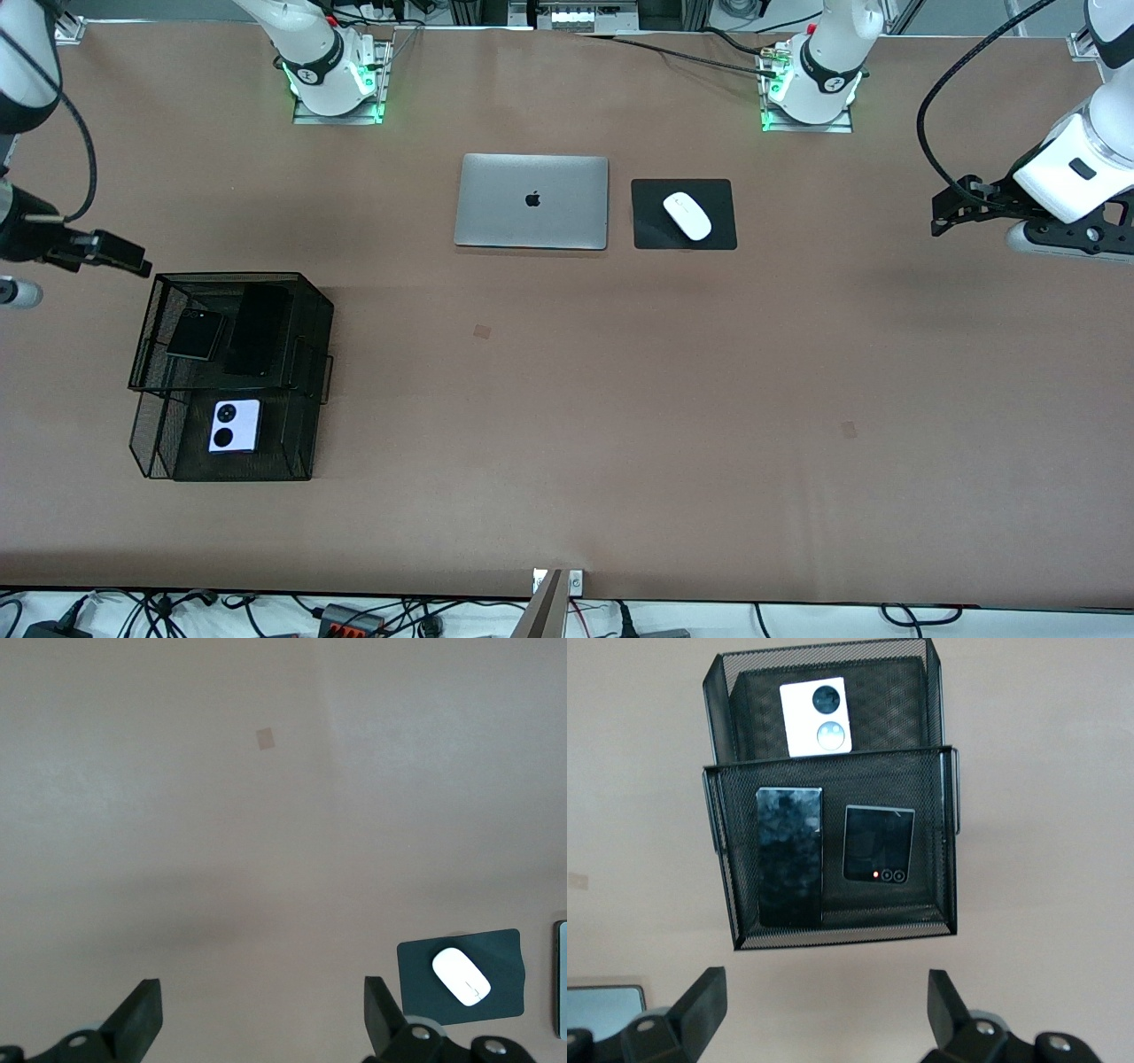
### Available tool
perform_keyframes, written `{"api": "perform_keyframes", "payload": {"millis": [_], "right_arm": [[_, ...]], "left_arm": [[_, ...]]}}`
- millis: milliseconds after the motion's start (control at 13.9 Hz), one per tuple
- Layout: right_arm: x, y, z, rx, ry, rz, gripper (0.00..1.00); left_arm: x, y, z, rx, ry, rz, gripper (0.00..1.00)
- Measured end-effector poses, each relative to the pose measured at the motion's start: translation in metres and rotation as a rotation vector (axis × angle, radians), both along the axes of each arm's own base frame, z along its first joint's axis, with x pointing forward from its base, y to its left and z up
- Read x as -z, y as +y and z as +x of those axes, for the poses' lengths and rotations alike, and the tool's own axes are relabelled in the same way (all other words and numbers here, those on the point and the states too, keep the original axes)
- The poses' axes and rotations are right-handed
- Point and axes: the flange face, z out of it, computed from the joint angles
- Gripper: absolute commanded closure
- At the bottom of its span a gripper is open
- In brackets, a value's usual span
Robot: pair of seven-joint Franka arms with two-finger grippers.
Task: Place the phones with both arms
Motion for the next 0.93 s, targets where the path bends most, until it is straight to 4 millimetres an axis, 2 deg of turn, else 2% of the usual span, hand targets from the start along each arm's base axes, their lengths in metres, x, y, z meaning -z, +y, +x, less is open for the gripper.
{"api": "perform_keyframes", "payload": {"millis": [431,933], "right_arm": [[-0.015,0.002,-0.011,-0.037,-0.006,0.003,0.0],[-0.019,0.002,-0.013,-0.03,-0.009,0.003,0.0]], "left_arm": [[-0.001,0.0,0.0,0.001,-0.002,0.0,0.0],[-0.002,0.0,0.0,0.001,-0.003,0.0,0.0]]}}
